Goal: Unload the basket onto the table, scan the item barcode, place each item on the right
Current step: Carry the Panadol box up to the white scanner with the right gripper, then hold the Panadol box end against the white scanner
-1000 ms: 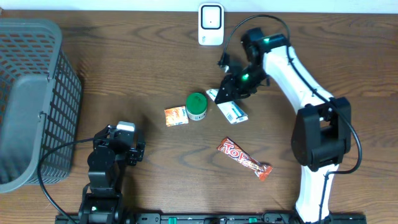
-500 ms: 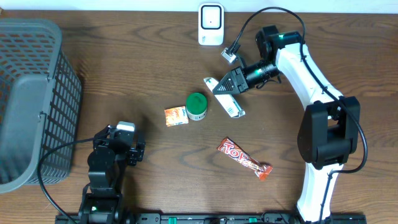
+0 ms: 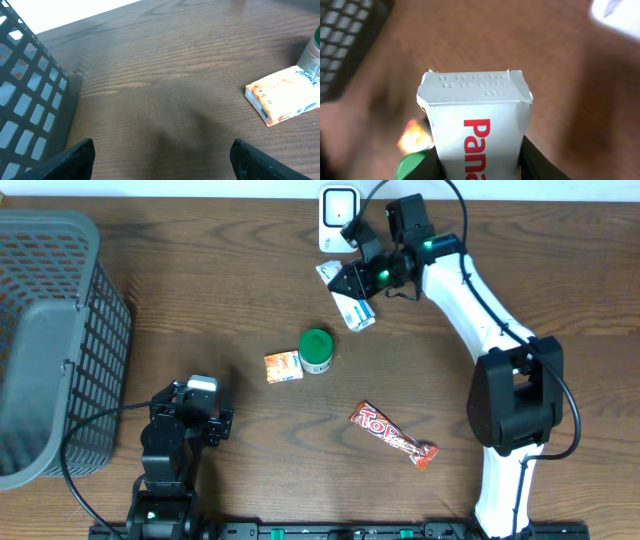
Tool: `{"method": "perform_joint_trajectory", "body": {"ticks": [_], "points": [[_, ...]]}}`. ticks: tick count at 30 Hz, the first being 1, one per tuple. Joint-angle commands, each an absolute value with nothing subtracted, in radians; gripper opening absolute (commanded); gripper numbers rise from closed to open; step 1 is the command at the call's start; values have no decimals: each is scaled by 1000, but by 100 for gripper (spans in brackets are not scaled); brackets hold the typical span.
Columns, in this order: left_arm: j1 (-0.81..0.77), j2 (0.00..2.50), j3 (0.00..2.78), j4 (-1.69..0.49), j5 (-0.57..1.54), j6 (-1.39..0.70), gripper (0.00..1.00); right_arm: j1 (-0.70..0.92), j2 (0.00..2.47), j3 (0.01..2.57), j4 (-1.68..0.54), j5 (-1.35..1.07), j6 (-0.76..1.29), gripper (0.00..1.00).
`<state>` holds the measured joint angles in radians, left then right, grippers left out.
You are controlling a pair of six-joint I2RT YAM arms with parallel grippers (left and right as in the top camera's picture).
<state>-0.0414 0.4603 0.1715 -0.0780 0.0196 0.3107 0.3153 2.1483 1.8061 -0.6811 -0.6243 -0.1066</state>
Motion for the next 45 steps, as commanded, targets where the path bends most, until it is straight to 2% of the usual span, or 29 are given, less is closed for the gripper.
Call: {"method": "perform_joint_trajectory", "body": {"ticks": [1, 11, 15, 20, 24, 29, 45], "points": [[-44, 456, 172, -75, 11, 301, 87, 349, 2149, 1826, -580, -391, -88, 28], [-44, 456, 172, -75, 11, 301, 87, 370, 2167, 1826, -154, -62, -144, 24], [-44, 456, 172, -75, 11, 301, 87, 375, 2210, 1826, 30, 91, -191, 27], [-44, 456, 172, -75, 11, 301, 87, 374, 2272, 1826, 242, 134, -258, 32], [-44, 456, 172, -75, 11, 301, 87, 386, 2340, 1831, 369, 169, -377, 32], [-44, 456, 172, -75, 11, 301, 87, 424, 2434, 1886, 450, 311, -563, 31], [-44, 456, 171, -75, 11, 301, 87, 495, 2656, 2162, 456, 399, -1093, 29]]}}
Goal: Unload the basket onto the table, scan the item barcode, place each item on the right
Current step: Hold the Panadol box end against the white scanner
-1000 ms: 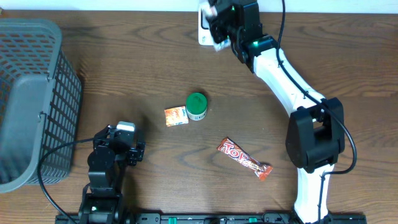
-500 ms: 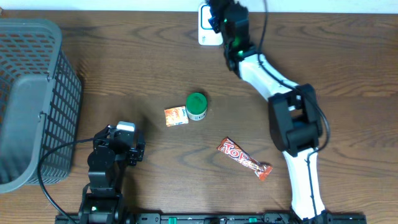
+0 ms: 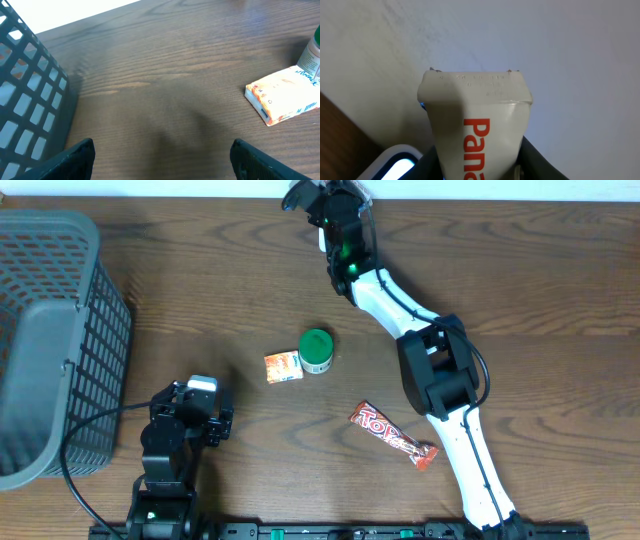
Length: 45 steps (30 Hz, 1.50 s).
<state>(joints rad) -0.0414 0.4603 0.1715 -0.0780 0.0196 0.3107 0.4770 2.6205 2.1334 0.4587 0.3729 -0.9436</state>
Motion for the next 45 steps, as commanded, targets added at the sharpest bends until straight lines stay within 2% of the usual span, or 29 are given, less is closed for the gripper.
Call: {"method": "perform_joint_trajectory", "body": {"ticks": [1, 16, 29, 34, 38, 45], "points": [[-44, 456, 171, -75, 11, 301, 87, 498, 2661, 2162, 456, 399, -1118, 29], [-44, 456, 171, -75, 11, 301, 87, 505, 2711, 2162, 447, 390, -1356, 26], [-44, 456, 172, -75, 11, 301, 87, 540, 2697, 2162, 448, 401, -1316, 27], [-44, 456, 171, -75, 11, 301, 87, 557, 2606, 2162, 289, 466, -1192, 24], [-44, 456, 171, -75, 11, 301, 87, 566, 2475, 2162, -4, 530, -938, 18], [-44, 456, 172, -75, 11, 301, 87, 557, 2273, 2162, -523, 516, -491, 25]]}}
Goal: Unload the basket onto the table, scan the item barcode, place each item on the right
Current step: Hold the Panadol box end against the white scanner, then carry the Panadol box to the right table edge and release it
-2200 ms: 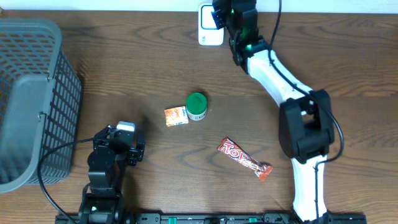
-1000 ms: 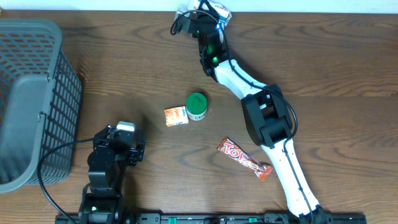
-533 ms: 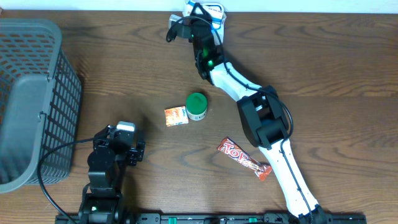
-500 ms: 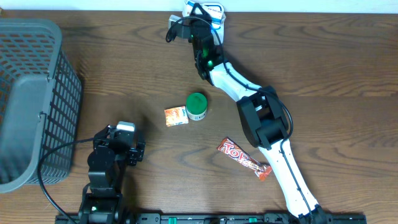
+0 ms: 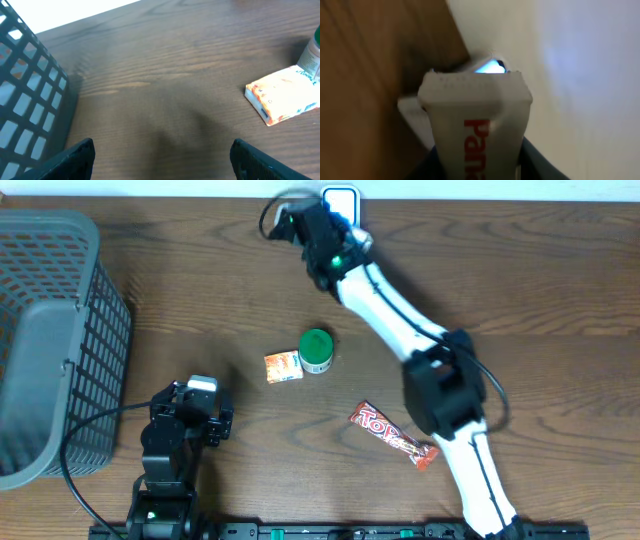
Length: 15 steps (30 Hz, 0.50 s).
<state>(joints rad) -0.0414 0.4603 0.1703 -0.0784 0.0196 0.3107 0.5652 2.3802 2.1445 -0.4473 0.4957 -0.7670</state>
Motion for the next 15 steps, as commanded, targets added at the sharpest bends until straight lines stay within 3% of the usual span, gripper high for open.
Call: {"method": "perform_joint_trajectory", "body": {"ticks": [1, 5, 10, 15], "points": [[-44, 456, 171, -75, 11, 301, 87, 551, 2247, 2162, -603, 515, -439, 25], [-44, 456, 171, -75, 11, 301, 87, 506, 2181, 2162, -881, 505, -212, 20], [-44, 456, 171, -75, 11, 301, 87, 362, 2175, 2160, -1218, 402, -143, 23], [-44, 456, 171, -75, 11, 301, 87, 163, 2181, 2135, -1347, 402, -25, 17]]}}
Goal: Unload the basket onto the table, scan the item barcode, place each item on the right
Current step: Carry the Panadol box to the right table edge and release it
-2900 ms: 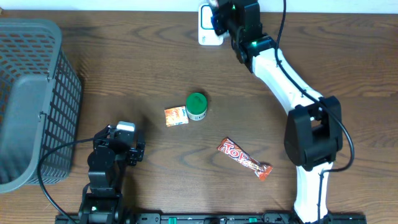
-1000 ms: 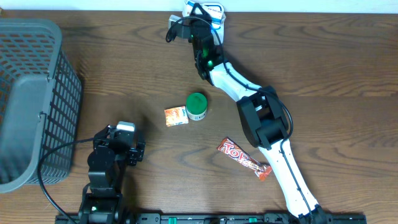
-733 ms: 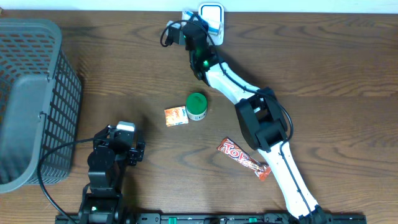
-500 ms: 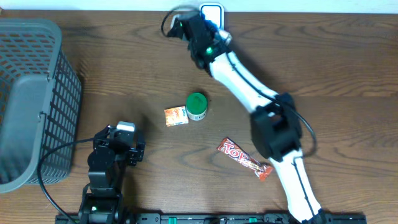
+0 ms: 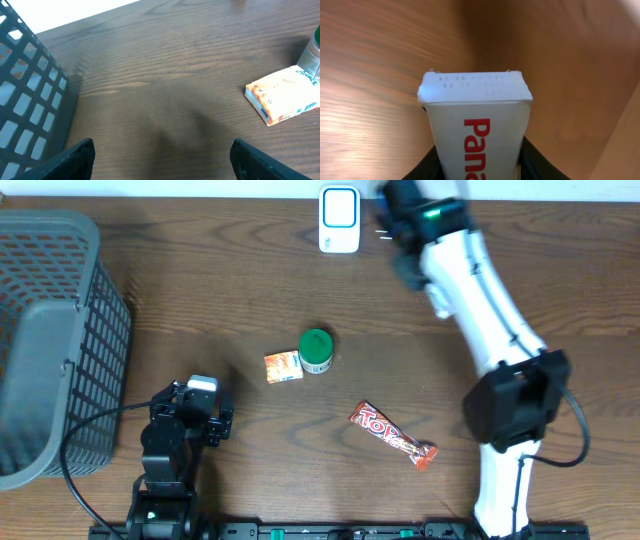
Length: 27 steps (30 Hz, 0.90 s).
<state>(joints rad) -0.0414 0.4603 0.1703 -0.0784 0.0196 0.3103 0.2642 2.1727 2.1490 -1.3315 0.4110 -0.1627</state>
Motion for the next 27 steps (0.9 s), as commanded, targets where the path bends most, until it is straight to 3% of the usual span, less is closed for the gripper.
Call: {"method": "perform_joint_trajectory", "body": {"ticks": [1, 6, 11, 14, 15, 17, 19, 21, 27], "points": [[-44, 456, 172, -75, 11, 301, 87, 121, 2182, 2125, -1352, 402, -4, 17], [-44, 456, 172, -75, 11, 301, 87, -128, 2183, 2032, -1336, 402, 7, 19], [-44, 456, 171, -75, 11, 301, 87, -377, 2183, 1878, -1239, 387, 74, 13], [-44, 456, 172, -75, 11, 301, 87, -490, 2183, 1807, -1188, 387, 74, 16], [-44, 456, 172, -75, 11, 301, 87, -523, 2183, 1793, -1178, 387, 74, 23], [-44, 456, 172, -75, 11, 301, 87, -577, 2183, 1786, -1172, 369, 75, 56], [-44, 456, 172, -75, 11, 301, 87, -628, 2182, 1790, -1170, 304, 75, 71], [-44, 456, 171, -75, 11, 301, 87, -664, 2182, 1806, -1178, 224, 75, 99], [-44, 456, 172, -75, 11, 301, 87, -684, 2160, 1971, -1305, -27, 75, 99]]}}
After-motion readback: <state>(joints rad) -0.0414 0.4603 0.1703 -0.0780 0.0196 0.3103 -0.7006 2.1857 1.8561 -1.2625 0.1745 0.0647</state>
